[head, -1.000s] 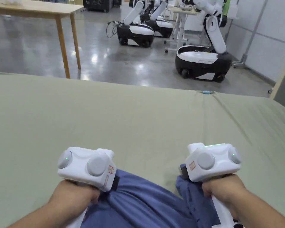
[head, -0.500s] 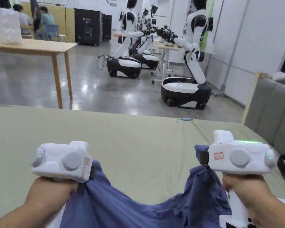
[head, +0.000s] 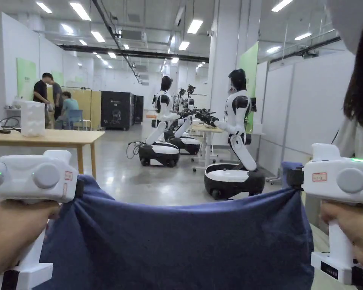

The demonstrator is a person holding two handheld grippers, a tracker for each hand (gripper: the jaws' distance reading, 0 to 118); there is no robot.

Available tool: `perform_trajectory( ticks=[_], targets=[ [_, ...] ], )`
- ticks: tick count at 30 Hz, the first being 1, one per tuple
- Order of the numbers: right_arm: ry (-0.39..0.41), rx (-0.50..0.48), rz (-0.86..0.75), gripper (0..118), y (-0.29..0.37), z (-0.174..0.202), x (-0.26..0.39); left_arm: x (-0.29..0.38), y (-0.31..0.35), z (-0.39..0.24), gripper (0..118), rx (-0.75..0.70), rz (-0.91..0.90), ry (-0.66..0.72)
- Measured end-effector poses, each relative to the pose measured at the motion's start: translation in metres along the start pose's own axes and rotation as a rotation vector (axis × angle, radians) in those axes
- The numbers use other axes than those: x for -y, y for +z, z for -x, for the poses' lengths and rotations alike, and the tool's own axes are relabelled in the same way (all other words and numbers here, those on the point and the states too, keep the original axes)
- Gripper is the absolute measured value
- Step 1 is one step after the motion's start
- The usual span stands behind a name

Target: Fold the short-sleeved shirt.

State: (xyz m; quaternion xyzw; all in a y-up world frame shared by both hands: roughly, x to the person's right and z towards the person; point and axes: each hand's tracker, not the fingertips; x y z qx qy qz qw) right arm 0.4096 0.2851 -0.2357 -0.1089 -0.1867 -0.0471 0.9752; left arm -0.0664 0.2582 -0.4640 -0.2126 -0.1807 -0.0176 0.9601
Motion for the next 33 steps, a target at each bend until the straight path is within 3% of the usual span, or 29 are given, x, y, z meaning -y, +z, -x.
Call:
perform_trajectory(
  ticks=[8, 14, 33],
  targets=[
    [0.018, -0.005, -0.157, 8, 0.049, 0.021, -0.100, -0.089, 0.079, 0.006, 4, 0.022, -0.204, -0.018],
    [0.030, 0.009, -0.207, 8, 0.057, 0.030, -0.133, -0.121, 0.102, 0.010, 3, -0.005, -0.292, -0.019],
    [0.045, 0.033, -0.246, 8, -0.019, 0.052, -0.183, -0.183, 0.048, 0.009, 3, -0.075, -0.398, -0.042]
  ],
)
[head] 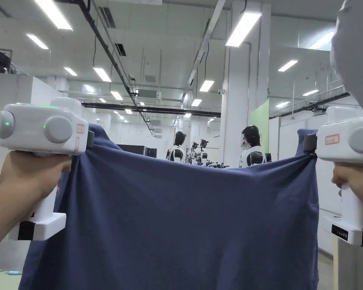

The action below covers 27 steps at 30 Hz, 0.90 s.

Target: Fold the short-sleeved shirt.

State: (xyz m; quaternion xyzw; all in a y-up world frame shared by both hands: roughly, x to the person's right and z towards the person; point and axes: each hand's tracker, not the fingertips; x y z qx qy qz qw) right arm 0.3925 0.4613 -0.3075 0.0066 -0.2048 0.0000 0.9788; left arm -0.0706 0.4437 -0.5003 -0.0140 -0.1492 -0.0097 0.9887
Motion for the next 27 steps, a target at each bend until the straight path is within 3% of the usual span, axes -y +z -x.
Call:
perform_trajectory(
  ticks=[15, 27],
  targets=[
    [0.031, 0.019, -0.024, 8, -0.092, 0.019, -0.014, -0.001, -0.097, -0.003, 4, -0.035, -0.018, -0.051],
    [0.044, 0.016, 0.025, 8, -0.134, 0.025, 0.029, 0.038, -0.142, -0.001, 3, -0.037, 0.032, -0.069]
  ],
)
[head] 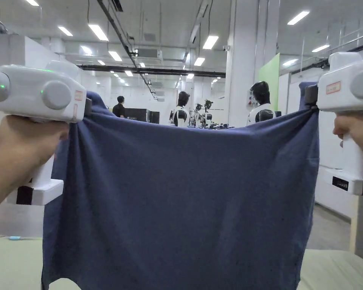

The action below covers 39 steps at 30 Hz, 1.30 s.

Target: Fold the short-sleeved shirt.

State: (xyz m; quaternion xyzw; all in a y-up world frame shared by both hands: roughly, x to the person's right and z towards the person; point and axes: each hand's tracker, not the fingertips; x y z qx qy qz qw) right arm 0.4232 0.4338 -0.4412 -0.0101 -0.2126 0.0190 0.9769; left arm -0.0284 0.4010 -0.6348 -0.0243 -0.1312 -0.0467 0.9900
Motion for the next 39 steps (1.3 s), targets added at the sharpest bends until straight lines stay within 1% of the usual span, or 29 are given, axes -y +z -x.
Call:
perform_trajectory(
  ticks=[3, 6, 9, 14, 15, 18, 24, 29, 37, 39],
  targets=[
    [0.009, -0.002, 0.035, 8, -0.006, 0.002, 0.020, 0.018, -0.003, -0.003, 3, 0.011, 0.025, -0.002],
    [-0.008, -0.010, 0.061, 8, -0.005, 0.000, 0.041, 0.041, -0.002, -0.003, 3, 0.015, 0.056, -0.003],
    [0.003, -0.011, 0.104, 8, -0.004, 0.000, 0.066, 0.072, 0.003, -0.002, 3, 0.022, 0.096, 0.011],
    [-0.004, -0.018, 0.166, 8, 0.007, 0.000, 0.106, 0.130, 0.006, -0.003, 3, 0.026, 0.217, 0.007],
    [-0.004, -0.020, 0.169, 8, 0.011, 0.000, 0.112, 0.138, 0.010, -0.002, 3, 0.031, 0.217, 0.020],
    [0.010, -0.022, 0.194, 8, 0.019, 0.001, 0.123, 0.152, 0.016, -0.004, 3, 0.035, 0.249, 0.003],
    [-0.005, -0.034, 0.219, 8, 0.054, -0.002, 0.140, 0.170, 0.054, -0.002, 3, 0.063, 0.280, 0.000],
    [-0.003, -0.051, 0.249, 8, 0.099, -0.008, 0.162, 0.195, 0.103, 0.000, 3, 0.101, 0.328, -0.027],
    [0.040, -0.065, 0.355, 8, 0.181, -0.014, 0.219, 0.257, 0.185, -0.004, 3, 0.155, 0.426, -0.016],
    [0.044, -0.071, 0.383, 8, 0.202, -0.017, 0.239, 0.278, 0.200, -0.005, 4, 0.166, 0.486, -0.014]
  ],
)
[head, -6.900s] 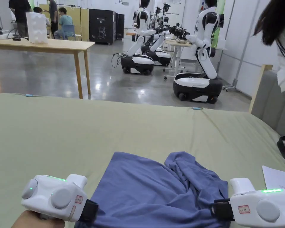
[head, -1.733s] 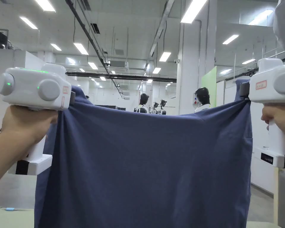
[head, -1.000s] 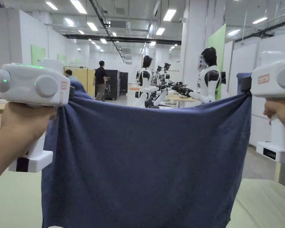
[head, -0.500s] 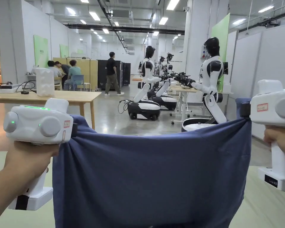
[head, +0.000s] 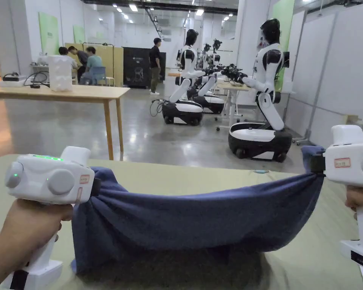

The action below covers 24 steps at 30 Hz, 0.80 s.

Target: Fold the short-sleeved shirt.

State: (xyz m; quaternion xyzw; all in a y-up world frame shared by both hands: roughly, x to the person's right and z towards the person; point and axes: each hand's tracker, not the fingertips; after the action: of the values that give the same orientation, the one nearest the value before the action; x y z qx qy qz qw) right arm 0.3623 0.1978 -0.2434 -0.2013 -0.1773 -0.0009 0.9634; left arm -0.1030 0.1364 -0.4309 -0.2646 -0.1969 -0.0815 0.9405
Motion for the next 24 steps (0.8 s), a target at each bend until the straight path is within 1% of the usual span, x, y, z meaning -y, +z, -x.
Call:
perform_trajectory(
  ticks=[2, 5, 7, 16, 18, 20, 21, 22, 23, 24],
  targets=[
    [-0.006, -0.021, 0.055, 8, 0.010, -0.001, 0.033, 0.028, 0.003, -0.002, 3, 0.013, 0.043, 0.016],
    [0.042, -0.021, 0.151, 8, 0.017, 0.001, 0.083, 0.069, 0.003, -0.006, 3, 0.032, 0.132, -0.020],
    [0.055, -0.021, 0.212, 8, 0.019, 0.002, 0.113, 0.095, 0.004, -0.010, 4, 0.052, 0.186, -0.052],
    [0.074, -0.064, 0.420, 8, 0.021, 0.005, 0.222, 0.189, 0.003, -0.009, 3, 0.106, 0.442, -0.086],
    [0.073, -0.059, 0.455, 8, 0.019, 0.006, 0.239, 0.203, 0.005, -0.012, 4, 0.110, 0.454, -0.108],
    [0.061, -0.077, 0.517, 8, 0.016, 0.009, 0.257, 0.214, 0.004, -0.014, 3, 0.124, 0.474, -0.100],
    [0.056, -0.067, 0.534, 8, 0.015, 0.010, 0.263, 0.215, 0.002, -0.014, 3, 0.124, 0.473, -0.093],
    [0.054, -0.060, 0.541, 10, 0.013, 0.011, 0.268, 0.217, 0.002, -0.014, 3, 0.130, 0.479, -0.089],
    [0.054, -0.070, 0.564, 21, 0.012, 0.012, 0.272, 0.219, 0.001, -0.014, 8, 0.132, 0.482, -0.088],
    [0.052, -0.104, 0.602, 41, 0.010, 0.011, 0.274, 0.219, -0.007, -0.009, 22, 0.137, 0.487, -0.088]
  ],
)
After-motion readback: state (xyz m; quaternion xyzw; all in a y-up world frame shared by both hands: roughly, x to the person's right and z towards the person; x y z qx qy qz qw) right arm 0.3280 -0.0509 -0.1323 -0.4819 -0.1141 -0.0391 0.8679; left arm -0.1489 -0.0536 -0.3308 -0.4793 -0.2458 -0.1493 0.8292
